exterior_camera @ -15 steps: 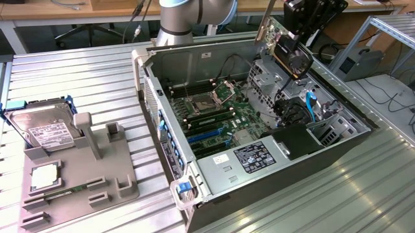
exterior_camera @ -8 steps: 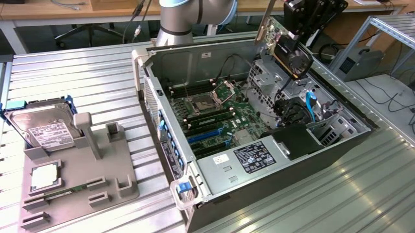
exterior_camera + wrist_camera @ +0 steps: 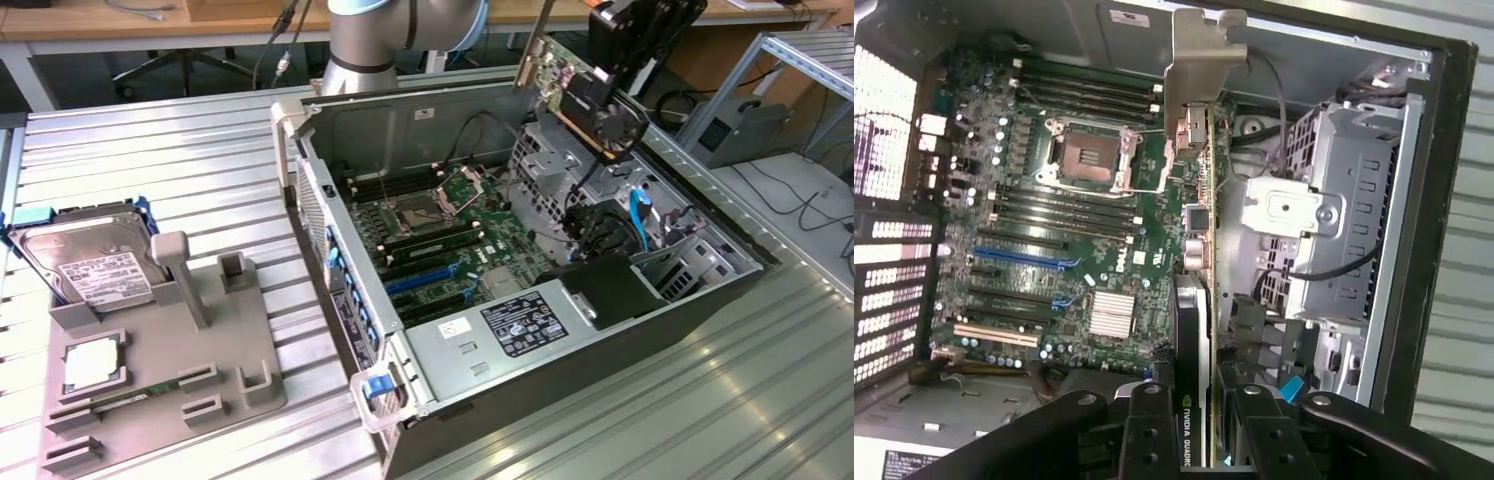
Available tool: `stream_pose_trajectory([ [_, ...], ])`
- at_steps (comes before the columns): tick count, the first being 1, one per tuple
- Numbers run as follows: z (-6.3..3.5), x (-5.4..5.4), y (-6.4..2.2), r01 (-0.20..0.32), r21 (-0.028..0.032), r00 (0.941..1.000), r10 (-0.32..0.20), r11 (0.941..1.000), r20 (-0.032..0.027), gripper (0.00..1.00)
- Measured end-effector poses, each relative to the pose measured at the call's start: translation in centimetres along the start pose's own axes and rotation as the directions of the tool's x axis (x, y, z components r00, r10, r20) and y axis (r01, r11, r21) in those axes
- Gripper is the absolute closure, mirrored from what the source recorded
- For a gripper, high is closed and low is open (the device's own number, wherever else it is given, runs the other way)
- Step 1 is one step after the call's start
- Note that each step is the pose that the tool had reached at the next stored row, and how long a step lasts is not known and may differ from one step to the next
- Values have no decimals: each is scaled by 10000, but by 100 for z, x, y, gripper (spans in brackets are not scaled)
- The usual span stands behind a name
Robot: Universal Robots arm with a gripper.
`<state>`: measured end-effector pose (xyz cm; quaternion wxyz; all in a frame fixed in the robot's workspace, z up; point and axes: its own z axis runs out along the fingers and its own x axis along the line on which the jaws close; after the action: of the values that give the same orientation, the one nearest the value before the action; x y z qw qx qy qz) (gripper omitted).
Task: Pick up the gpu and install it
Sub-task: 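Insert the gpu into the slot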
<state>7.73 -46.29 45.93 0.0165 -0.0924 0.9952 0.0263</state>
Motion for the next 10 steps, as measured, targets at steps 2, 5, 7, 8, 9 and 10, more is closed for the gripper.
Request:
stream_pose_trajectory([
  [2,1,0,0,635,-17,9980,-635,9980,-32,73],
  [5,2,0,0,1453,-46,9894,-1453,9894,-72,73],
  [7,3,0,0,1825,-60,9832,-1825,9832,-89,73],
  [8,3,0,0,2012,-66,9795,-2013,9795,-98,73],
  [9,3,0,0,2190,-71,9757,-2190,9757,-107,73],
  [10,3,0,0,2400,-77,9707,-2401,9707,-117,73],
])
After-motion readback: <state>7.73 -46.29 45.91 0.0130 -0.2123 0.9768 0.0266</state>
